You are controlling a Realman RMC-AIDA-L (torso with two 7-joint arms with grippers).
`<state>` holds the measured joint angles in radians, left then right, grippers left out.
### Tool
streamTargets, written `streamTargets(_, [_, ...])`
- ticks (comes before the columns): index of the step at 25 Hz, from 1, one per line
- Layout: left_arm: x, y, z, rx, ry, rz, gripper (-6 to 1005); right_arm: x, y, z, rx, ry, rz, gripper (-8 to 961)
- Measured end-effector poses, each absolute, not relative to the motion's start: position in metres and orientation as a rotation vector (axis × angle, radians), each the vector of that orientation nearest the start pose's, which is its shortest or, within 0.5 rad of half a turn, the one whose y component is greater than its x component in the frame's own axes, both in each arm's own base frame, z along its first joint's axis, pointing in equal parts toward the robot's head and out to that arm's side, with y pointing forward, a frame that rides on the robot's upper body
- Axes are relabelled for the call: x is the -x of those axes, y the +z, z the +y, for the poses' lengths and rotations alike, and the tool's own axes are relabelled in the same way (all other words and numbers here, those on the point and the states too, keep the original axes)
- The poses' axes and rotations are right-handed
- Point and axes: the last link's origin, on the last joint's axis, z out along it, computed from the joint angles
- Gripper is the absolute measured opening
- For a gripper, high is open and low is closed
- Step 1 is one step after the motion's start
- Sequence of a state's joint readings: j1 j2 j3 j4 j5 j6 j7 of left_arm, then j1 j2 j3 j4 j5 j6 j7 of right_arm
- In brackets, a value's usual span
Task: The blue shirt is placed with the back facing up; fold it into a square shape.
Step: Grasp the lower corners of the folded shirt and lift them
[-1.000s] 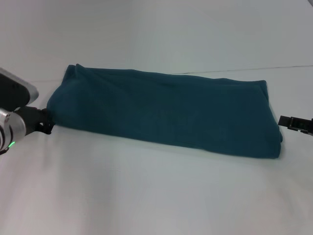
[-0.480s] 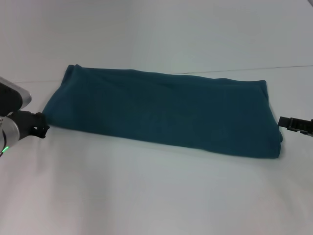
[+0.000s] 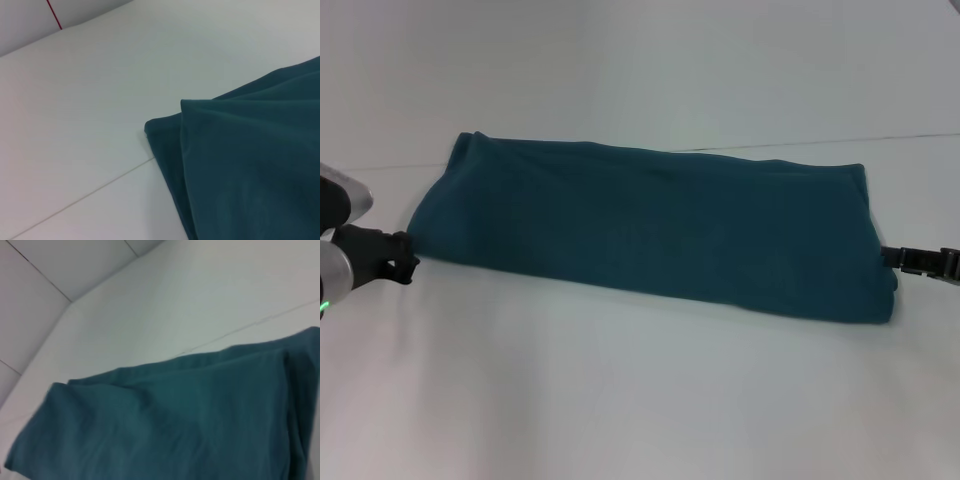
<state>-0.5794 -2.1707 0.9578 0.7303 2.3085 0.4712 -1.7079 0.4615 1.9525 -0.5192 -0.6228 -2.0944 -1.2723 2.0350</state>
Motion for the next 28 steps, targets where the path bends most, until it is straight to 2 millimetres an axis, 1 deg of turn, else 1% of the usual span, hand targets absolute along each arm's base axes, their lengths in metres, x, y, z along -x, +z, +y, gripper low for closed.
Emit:
streamTargets(8, [0.301, -0.006, 0.422, 2.055, 0.071, -0.633, 1, -0.358, 0.055, 0.356, 1.99, 0.464, 1.615, 505])
streamTargets(13, [0.3, -0.007, 0.422, 2.056, 0.075, -0.628, 1, -0.356, 0.048, 0.357, 2.0, 0.45, 1.625, 492])
streamTargets(28, [0.3, -0.006, 0.422, 2.054, 0.075, -0.627, 1, -0.354, 0.037, 0.355, 2.019, 0.444, 1.636, 450])
